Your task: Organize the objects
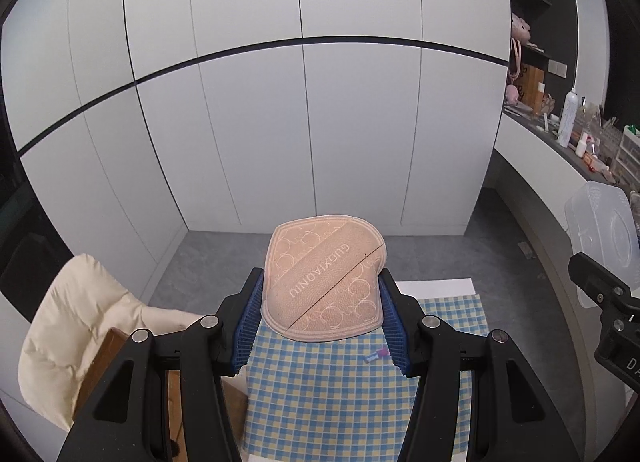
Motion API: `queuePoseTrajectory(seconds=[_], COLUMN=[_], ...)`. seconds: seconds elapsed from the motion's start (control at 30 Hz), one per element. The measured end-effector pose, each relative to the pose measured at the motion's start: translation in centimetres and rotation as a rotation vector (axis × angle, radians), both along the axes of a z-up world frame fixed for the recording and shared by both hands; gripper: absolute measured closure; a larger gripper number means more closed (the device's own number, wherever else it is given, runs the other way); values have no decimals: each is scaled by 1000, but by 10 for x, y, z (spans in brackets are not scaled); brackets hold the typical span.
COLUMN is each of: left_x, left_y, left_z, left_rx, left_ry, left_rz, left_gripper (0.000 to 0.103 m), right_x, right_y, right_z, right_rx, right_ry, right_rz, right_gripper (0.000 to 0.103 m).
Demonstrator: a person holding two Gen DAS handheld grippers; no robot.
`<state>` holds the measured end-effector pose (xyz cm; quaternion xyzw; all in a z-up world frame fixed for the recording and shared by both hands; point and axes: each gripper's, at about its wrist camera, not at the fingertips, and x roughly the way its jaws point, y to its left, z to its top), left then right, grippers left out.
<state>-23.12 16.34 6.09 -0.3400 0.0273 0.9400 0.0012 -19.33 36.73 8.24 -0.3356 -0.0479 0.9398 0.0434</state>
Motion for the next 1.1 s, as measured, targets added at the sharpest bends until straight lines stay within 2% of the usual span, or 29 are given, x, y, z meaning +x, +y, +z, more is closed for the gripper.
queuePoseTrajectory(seconds=[0.43,0.8,1.1], left_x=[30,71,103], left_y=[6,10,0], left_z=[5,9,3], left_rx=[-19,-77,-59], left_ry=[19,31,1], left_rz=[-36,-41,-29], left_gripper=[49,49,49], right_x=[23,49,83], right_y=[-6,-10,-17], right_z=[2,-5,-14], right_rx=[4,-13,-7], right_ry=[-10,-33,-44], right_rz=[16,19,32], right_gripper=[17,17,17])
